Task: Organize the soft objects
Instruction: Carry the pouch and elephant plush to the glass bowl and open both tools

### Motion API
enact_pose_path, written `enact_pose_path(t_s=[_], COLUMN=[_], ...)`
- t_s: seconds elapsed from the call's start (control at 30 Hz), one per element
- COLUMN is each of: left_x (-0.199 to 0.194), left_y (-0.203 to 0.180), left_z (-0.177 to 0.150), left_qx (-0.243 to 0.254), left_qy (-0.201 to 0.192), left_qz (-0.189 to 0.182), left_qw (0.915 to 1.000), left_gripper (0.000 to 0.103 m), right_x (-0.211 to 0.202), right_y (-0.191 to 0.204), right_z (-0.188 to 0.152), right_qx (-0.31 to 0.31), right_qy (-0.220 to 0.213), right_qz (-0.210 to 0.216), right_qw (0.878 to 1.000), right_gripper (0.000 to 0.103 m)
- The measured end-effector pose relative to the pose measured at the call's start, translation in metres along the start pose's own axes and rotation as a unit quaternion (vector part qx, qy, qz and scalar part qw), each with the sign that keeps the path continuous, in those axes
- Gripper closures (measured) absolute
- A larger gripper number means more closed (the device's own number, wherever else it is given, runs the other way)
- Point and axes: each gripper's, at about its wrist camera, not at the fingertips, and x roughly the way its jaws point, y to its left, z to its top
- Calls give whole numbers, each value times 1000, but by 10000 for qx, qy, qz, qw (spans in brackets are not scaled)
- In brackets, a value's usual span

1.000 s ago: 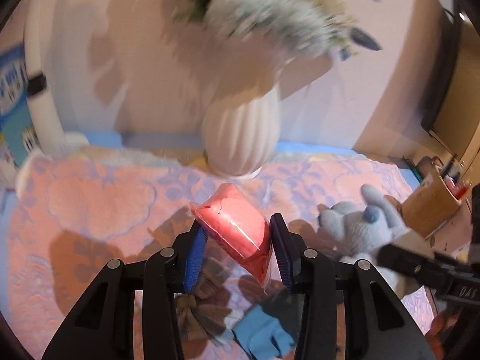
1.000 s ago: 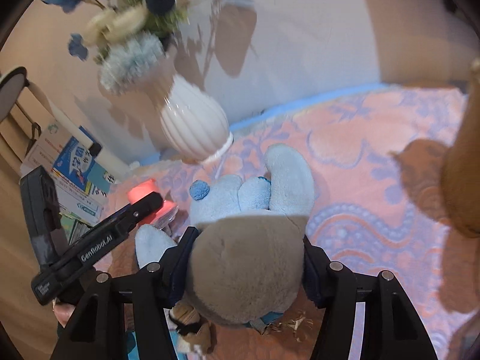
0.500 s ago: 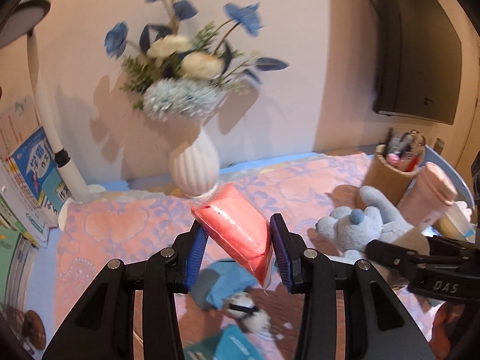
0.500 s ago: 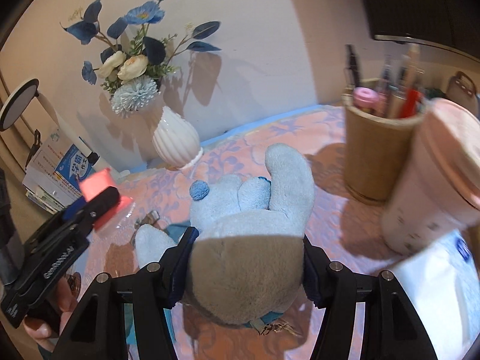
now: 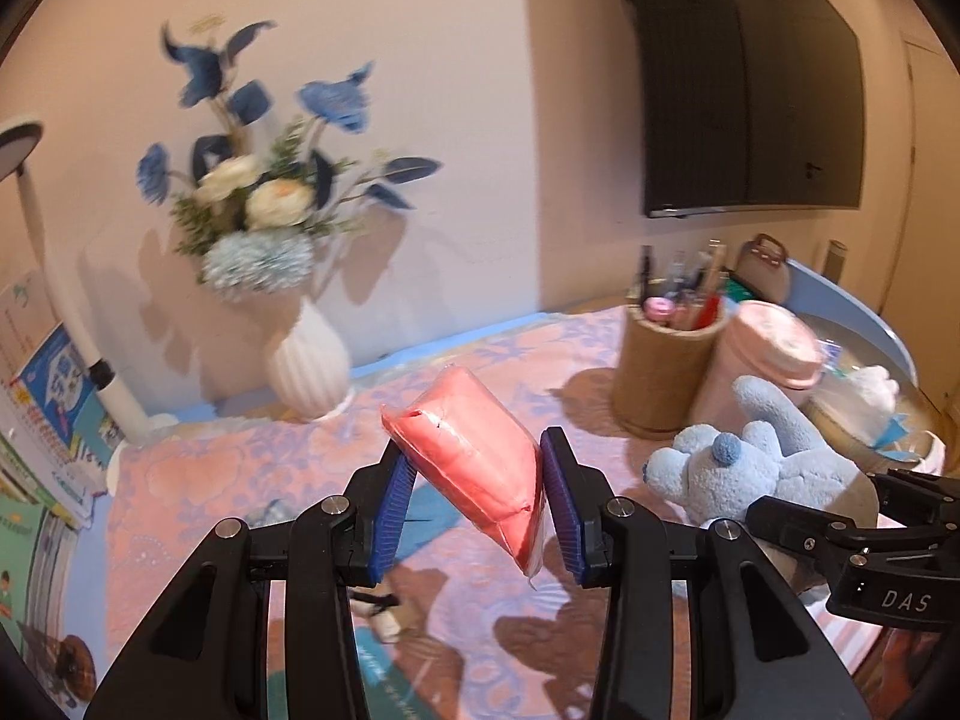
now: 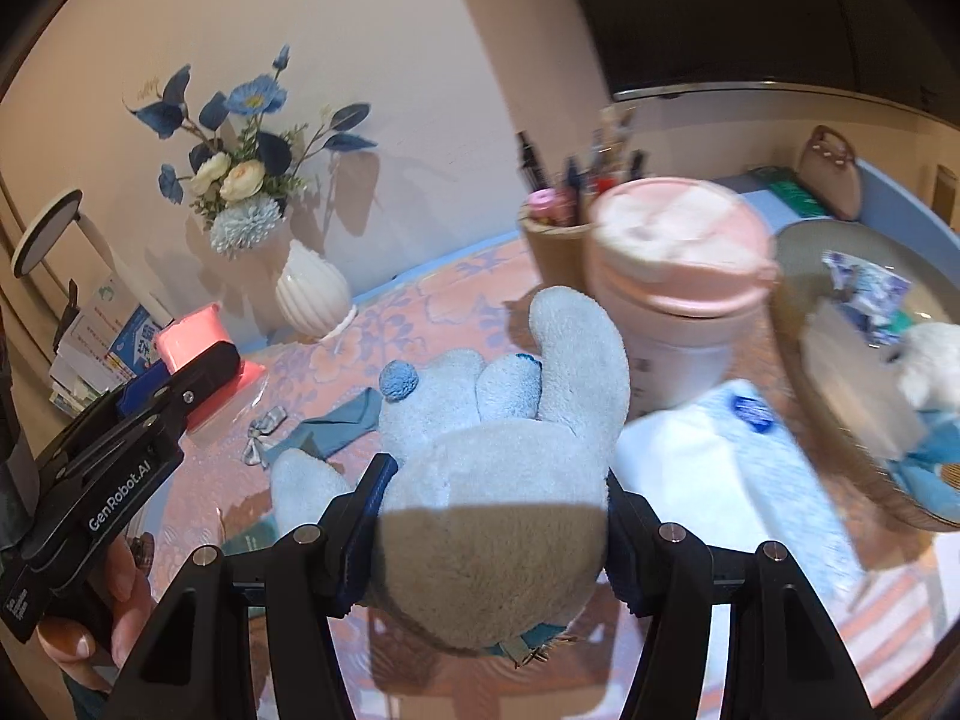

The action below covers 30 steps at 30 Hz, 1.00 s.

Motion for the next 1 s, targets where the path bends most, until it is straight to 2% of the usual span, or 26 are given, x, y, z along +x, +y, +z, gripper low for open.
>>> enact_pose_path(t_s=[0.13, 0.33, 0.47, 0.57, 0.87, 1.0], left_x=[0, 7, 6, 7, 32, 52], left_y=[-27, -68, -98, -118, -176, -205], left_z=[1, 3, 10, 18, 56, 74], left_qx=[179, 280, 327, 444, 565, 538], left_qy=[29, 225, 242, 168, 120, 162], left_qz=[-239, -1031, -1863, -2195, -2957, -3015], left_qw=[9995, 9940, 9816, 9744, 9535, 9518], left_gripper=[64, 64, 64, 64, 64, 64], right_x=[-22, -50, -68, -90, -137, -133], right_y=[-20, -52, -75, -96, -163, -197], right_z=[-2, -5, -6, -6, 24, 45], right_qx=[35, 144, 270, 399, 922, 1314], right_qy=[-78, -130, -106, -295, -1134, -1385], right_qz=[-219, -529, -740, -857, -1294, -1473], right_qw=[9997, 9984, 9968, 9951, 9808, 9705], right_gripper=[42, 42, 42, 42, 42, 42])
